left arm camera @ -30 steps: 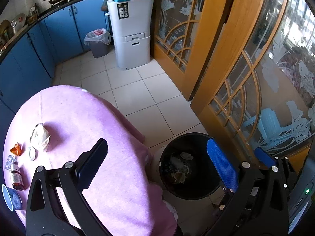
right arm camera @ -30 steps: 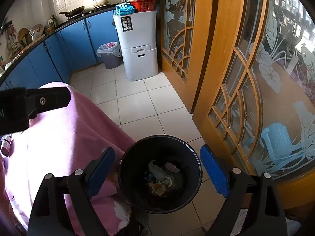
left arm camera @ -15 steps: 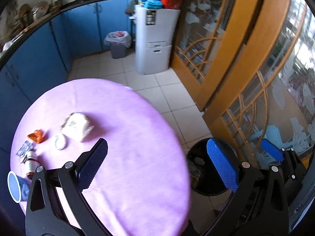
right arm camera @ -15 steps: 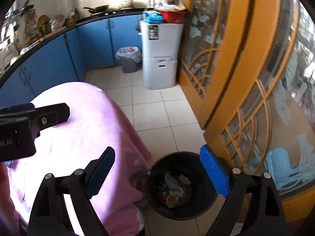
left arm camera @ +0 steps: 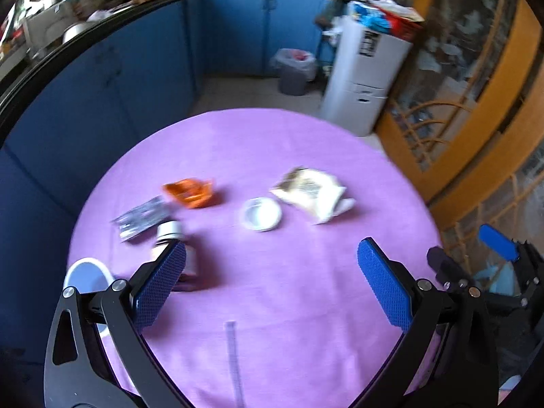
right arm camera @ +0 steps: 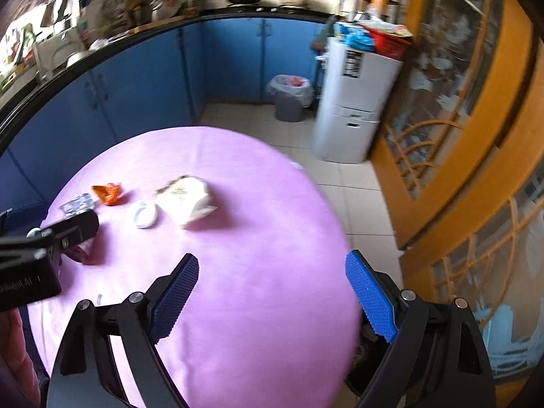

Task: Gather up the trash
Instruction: 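Move both grippers back over the table, then grasp the brown medicine bottle with the left gripper while the right gripper grasps the cream tissue pack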

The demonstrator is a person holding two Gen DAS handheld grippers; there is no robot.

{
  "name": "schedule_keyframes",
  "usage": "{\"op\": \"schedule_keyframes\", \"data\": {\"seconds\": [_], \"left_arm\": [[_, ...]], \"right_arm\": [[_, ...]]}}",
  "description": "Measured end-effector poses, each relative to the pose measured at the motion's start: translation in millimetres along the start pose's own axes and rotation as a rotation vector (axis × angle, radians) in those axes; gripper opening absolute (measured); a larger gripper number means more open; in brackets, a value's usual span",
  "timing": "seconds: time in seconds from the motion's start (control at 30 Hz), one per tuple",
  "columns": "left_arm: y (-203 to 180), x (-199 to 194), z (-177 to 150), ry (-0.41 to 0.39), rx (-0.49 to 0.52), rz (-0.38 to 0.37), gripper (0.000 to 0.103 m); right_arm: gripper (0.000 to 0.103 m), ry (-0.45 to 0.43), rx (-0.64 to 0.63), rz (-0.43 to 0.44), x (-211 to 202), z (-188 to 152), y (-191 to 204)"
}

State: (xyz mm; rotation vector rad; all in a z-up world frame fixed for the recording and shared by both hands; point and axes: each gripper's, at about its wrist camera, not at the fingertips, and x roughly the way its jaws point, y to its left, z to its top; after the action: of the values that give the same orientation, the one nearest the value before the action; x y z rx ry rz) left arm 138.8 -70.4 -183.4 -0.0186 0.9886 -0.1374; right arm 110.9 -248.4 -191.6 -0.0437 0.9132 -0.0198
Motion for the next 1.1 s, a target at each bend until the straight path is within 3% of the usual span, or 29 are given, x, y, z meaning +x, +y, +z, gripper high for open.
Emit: {"op": "schedule_keyframes", "data": {"seconds": [0.17, 0.43, 0.6, 0.8, 0.9, 0.97, 1.0, 1.1], "left_arm": [[44.7, 19.4, -8.6, 0.064, -0.063, 0.000, 0.099], [66.8, 52.9, -14.2, 0.159, -0.129, -0.029, 0.098], [79.8, 76.5, -16.4, 0.221, -0.183, -0.038, 0.092], [80.1, 79.7, -12.5, 0.206, -0.176, -0.014, 0.089], [80.6, 82.5, -10.7, 0.210, -0.172, -0.017, 0.073], [82.5, 87.0, -11.1, 0.234, -0.179, -0.023, 0.046], [84.5, 89.7, -12.1, 0.251, -0.187, -0.040, 0.046], [85.5, 85.3, -14.7, 0.238, -0.184, -0.036, 0.046]], "right_arm": [[0.086, 0.028, -0.065, 0.018, 27.7, 14.5, 42.3], [0.086, 0.087, -0.113, 0.060, 70.6, 32.4, 69.2], [0.086, 0.115, -0.148, 0.091, 93.5, 45.3, 78.8], [0.086, 0.167, -0.173, 0.107, 124.5, 51.7, 87.2], [0.084, 0.200, -0.159, 0.110, 136.1, 49.2, 86.1], [0.061, 0.213, -0.142, 0.108, 138.2, 45.6, 82.2], [0.047, 0.221, -0.134, 0.123, 138.2, 44.1, 80.6], [0.034, 0.187, -0.135, 0.110, 126.7, 39.0, 78.5]]}}
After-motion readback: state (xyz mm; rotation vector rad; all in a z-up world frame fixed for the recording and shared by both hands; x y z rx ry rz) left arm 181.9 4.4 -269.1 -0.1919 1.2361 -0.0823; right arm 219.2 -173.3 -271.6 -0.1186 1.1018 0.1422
